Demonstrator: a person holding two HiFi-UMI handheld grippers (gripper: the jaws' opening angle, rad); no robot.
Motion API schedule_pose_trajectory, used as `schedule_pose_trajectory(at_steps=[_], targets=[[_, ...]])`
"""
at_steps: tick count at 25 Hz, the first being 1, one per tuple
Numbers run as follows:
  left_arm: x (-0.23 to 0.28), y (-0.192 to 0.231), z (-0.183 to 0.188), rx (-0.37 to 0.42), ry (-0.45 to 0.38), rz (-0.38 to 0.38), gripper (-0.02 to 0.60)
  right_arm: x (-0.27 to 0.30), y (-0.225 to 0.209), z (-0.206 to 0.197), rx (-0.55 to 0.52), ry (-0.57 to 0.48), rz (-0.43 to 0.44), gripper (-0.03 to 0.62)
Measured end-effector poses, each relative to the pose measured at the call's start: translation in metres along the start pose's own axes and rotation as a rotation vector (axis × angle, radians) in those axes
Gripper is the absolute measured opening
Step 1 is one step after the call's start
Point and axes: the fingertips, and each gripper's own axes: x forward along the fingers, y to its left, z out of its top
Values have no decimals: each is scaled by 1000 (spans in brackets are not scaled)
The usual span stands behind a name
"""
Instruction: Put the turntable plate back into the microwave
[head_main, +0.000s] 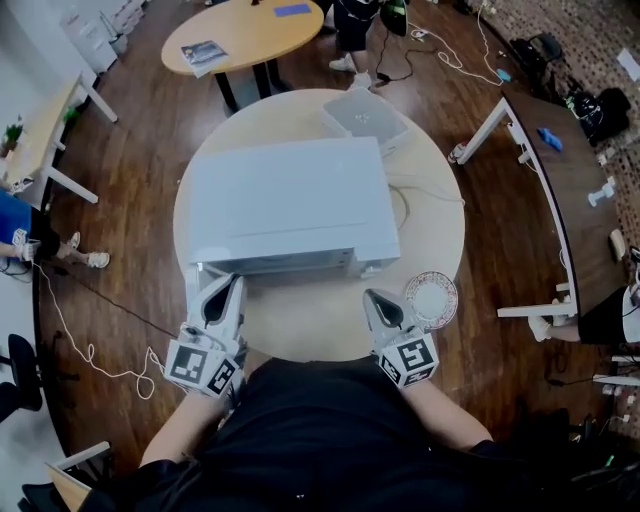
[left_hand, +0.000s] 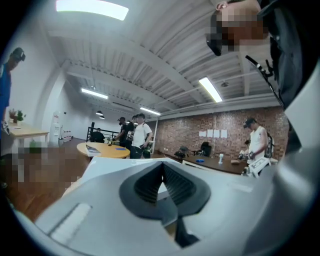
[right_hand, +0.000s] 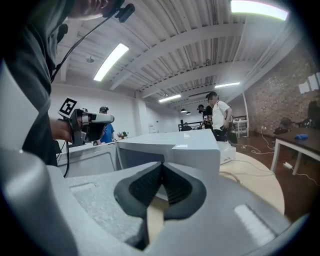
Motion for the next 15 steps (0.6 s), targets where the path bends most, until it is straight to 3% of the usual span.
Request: schedule_pose_trajectory(at_steps=[10,15], targets=[[-1,-18,-15,-56,1,-169,3,-19,20,16,-35,-21,-105,2],[0,-26,-5,-52,-11,-233,3,-34,21,26,-144,-33,-150,2]])
